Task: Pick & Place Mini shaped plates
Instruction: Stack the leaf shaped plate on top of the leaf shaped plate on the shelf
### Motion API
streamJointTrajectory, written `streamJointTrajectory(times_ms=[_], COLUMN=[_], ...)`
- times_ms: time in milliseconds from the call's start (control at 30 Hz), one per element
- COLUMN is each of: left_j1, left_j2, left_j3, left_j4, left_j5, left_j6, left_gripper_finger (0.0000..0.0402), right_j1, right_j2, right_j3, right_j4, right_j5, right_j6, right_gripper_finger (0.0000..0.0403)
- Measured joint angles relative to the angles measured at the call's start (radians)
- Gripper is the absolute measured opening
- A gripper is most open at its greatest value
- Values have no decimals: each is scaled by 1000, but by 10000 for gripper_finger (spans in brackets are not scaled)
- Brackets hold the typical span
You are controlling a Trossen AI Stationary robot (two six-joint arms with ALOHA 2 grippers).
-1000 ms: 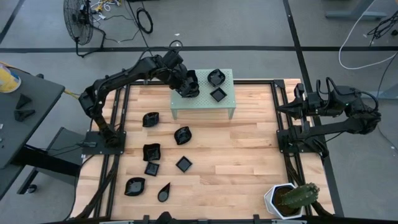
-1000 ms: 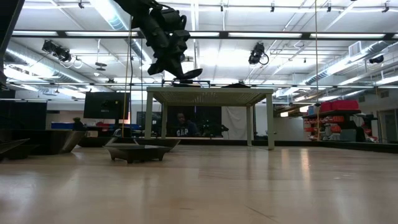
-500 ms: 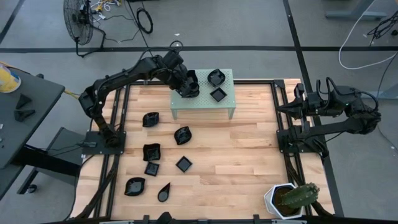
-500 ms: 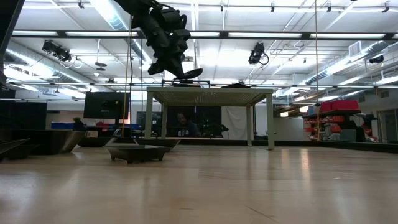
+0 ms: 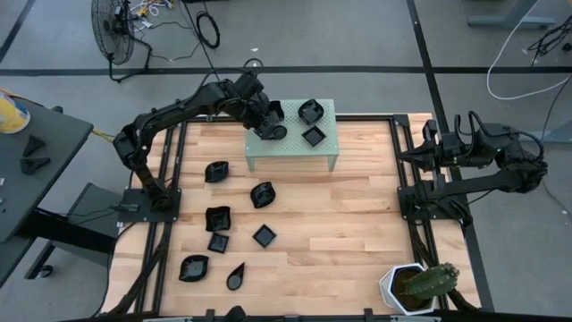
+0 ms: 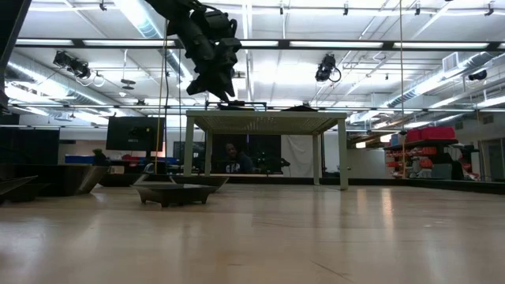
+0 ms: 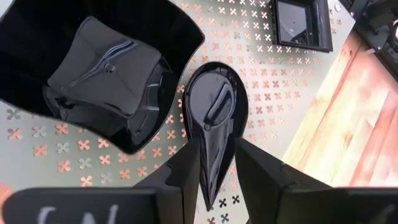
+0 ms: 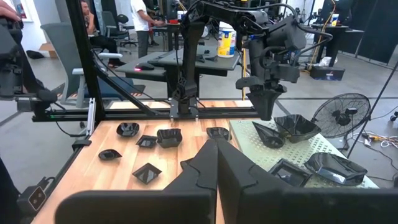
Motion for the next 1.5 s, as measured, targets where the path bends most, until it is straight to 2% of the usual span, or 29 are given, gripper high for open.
streamJointTrajectory(times_ms=[200, 367, 500, 933, 1133, 1500], left_j1=[-2, -3, -2, 27, 50, 85], left_j2=[-4, -66, -130, -291, -315, -341], left_j3=[58, 42, -23, -320, -421, -557], left_j4=[-155, -202, -205, -195, -196, -179], left_j5=[-1, -32, -92, -158, -201, -212], left_j6=[51, 69, 56, -41, -81, -125], left_gripper_finger=[110, 110, 110, 110, 110, 114], right_j1=[0, 0, 0, 0, 0, 0], right_j2=[0, 0, 0, 0, 0, 0], right_j3=[0, 0, 0, 0, 0, 0], right_j4=[0, 0, 0, 0, 0, 0], right_j5=[0, 0, 0, 0, 0, 0], right_j6=[0, 0, 0, 0, 0, 0], right_gripper_finger=[4, 4, 4, 4, 4, 4])
